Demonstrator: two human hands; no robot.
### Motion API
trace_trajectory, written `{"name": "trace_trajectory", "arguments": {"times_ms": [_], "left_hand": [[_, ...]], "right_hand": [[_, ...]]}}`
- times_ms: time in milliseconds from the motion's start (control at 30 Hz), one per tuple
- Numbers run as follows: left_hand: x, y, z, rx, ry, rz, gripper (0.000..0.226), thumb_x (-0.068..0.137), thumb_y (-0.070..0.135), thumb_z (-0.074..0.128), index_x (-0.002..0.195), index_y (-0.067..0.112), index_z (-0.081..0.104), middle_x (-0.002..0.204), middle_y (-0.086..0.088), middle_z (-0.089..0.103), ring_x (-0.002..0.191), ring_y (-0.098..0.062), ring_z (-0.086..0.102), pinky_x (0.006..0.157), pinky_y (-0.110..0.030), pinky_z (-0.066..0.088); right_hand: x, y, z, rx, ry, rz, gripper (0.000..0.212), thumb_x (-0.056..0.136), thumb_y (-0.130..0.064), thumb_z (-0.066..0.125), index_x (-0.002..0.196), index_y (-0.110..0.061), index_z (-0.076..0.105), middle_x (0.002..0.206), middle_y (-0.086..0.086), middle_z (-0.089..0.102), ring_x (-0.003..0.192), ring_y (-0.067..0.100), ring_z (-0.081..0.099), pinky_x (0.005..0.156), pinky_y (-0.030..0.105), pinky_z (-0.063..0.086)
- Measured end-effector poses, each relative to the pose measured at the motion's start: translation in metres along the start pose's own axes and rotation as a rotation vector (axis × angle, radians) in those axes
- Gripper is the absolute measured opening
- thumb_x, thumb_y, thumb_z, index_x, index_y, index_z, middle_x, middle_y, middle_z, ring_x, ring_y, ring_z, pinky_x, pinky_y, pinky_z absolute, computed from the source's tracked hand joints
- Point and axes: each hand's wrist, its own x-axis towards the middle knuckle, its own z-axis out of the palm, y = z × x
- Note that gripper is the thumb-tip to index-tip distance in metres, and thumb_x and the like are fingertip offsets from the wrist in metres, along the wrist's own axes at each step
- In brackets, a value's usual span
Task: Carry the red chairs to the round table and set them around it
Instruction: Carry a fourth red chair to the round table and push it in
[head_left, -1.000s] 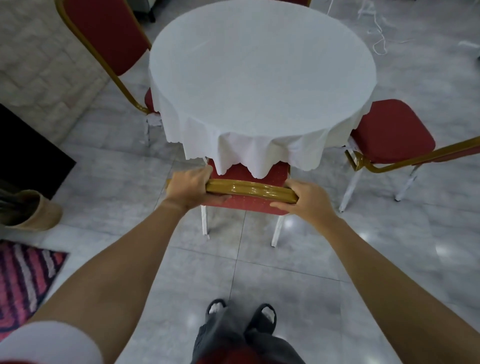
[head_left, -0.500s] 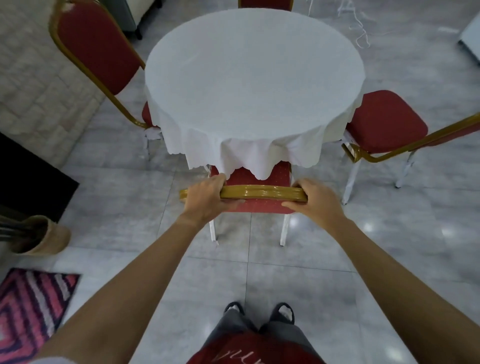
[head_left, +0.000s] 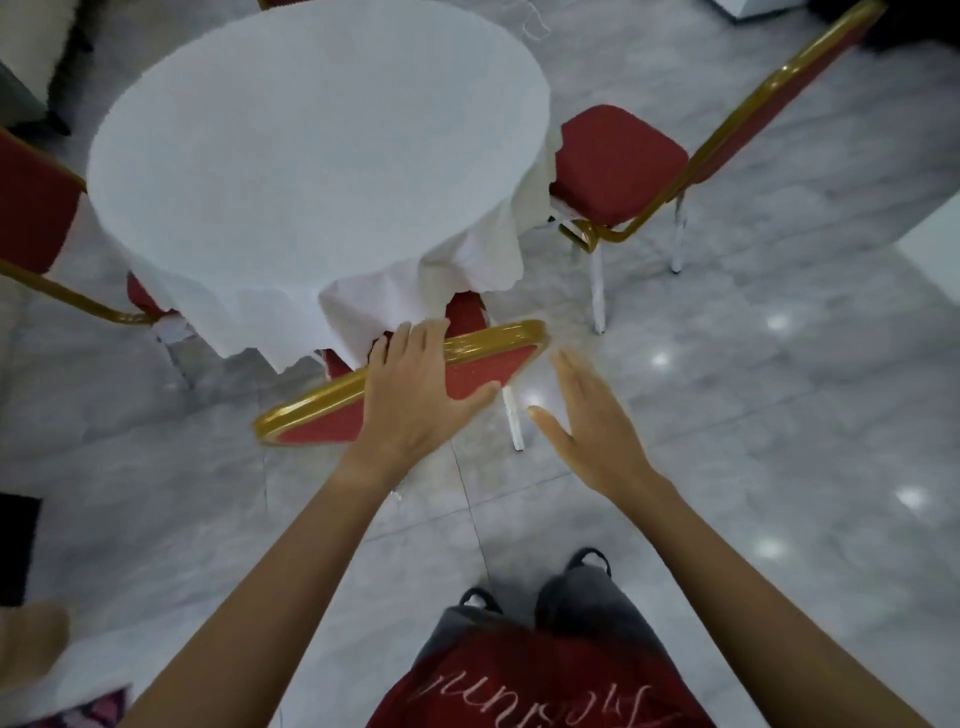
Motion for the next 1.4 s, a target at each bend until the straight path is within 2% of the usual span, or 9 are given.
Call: {"name": "trace_trajectory", "arguments": {"times_ms": [100,200,467,600,800,933,1067,1267,1400], "left_hand": [[0.011,0.042,0.011,-0.024,-0.075,0.072,0.090,0.075,0.073,0.030,0.140,0.011,0.038,0.147,-0.007,0.039,0.137,-0.026,0.031,0.114,-0.046,0.021],[0.020,0.074,0.032,-0.059,-0.154,0.135,0.091,0.075,0.074,0.025,0.142,0.013,0.034,0.151,-0.006,0.033,0.141,-0.024,0.024,0.116,-0.045,0.015],[0.066,0.199,0.103,-0.187,-0.329,0.223,0.080,0.081,0.068,0.039,0.138,0.012,0.037,0.142,-0.008,0.040,0.132,-0.029,0.037,0.109,-0.047,0.030],[0.081,0.280,0.140,-0.144,-0.481,0.346,0.088,0.082,0.070,0.021,0.148,0.013,0.019,0.157,-0.007,0.014,0.145,-0.025,0.007,0.118,-0.041,0.005],[0.115,0.375,0.175,-0.252,-0.523,0.373,0.068,0.096,0.050,0.019,0.151,0.013,0.004,0.159,-0.006,-0.002,0.146,-0.019,-0.007,0.119,-0.035,-0.003],[0.144,0.420,0.187,-0.306,-0.523,0.378,0.068,0.094,0.047,0.017,0.151,0.012,0.001,0.159,-0.005,-0.005,0.145,-0.016,-0.010,0.117,-0.030,-0.006],[0.181,0.447,0.199,-0.352,-0.481,0.334,0.072,0.091,0.051,0.013,0.150,0.012,0.002,0.159,-0.003,-0.005,0.145,-0.015,-0.010,0.119,-0.034,-0.003],[0.275,0.469,0.207,-0.387,-0.287,0.211,0.077,0.089,0.056,0.012,0.150,0.009,0.006,0.159,-0.007,0.000,0.145,-0.017,-0.006,0.120,-0.039,0.006],[0.379,0.484,0.207,-0.384,-0.115,0.174,0.073,0.092,0.050,0.021,0.150,0.007,0.009,0.159,-0.009,0.003,0.143,-0.013,-0.009,0.117,-0.032,-0.002]], "right_hand": [[-0.023,0.024,-0.009,0.011,0.033,0.138,0.065,0.096,-0.042,0.037,0.148,-0.012,0.010,0.158,0.008,0.009,0.145,0.019,0.006,0.119,0.044,0.015],[-0.038,0.051,-0.022,0.021,0.071,0.214,0.064,0.097,-0.043,0.033,0.148,-0.014,0.007,0.158,0.006,0.007,0.145,0.019,0.004,0.119,0.042,0.013],[-0.053,0.168,-0.096,-0.013,0.095,0.408,0.065,0.096,-0.045,0.031,0.148,-0.014,0.006,0.158,0.004,0.006,0.145,0.018,0.002,0.120,0.038,0.007],[-0.065,0.239,-0.145,-0.042,0.124,0.515,0.065,0.096,-0.044,0.031,0.148,-0.012,0.007,0.158,0.006,0.007,0.146,0.020,0.002,0.120,0.039,0.008],[-0.077,0.316,-0.198,-0.082,0.129,0.570,0.066,0.096,-0.046,0.028,0.148,-0.012,0.005,0.158,0.006,0.004,0.146,0.020,0.000,0.118,0.036,0.003],[-0.068,0.351,-0.227,-0.043,0.167,0.598,0.063,0.098,-0.042,0.029,0.147,-0.012,0.003,0.158,0.005,0.001,0.145,0.017,-0.003,0.118,0.032,-0.001],[-0.039,0.384,-0.252,-0.010,0.185,0.581,0.067,0.094,-0.050,0.018,0.147,-0.013,0.001,0.158,0.004,0.000,0.145,0.015,-0.005,0.118,0.031,-0.001],[0.051,0.434,-0.302,-0.026,0.180,0.463,0.062,0.098,-0.038,0.030,0.148,-0.012,0.003,0.158,0.005,0.001,0.145,0.016,-0.004,0.120,0.034,0.002],[0.139,0.468,-0.345,-0.069,0.169,0.370,0.062,0.098,-0.038,0.031,0.148,-0.010,0.005,0.158,0.007,0.002,0.145,0.017,-0.004,0.120,0.036,0.002]]}}
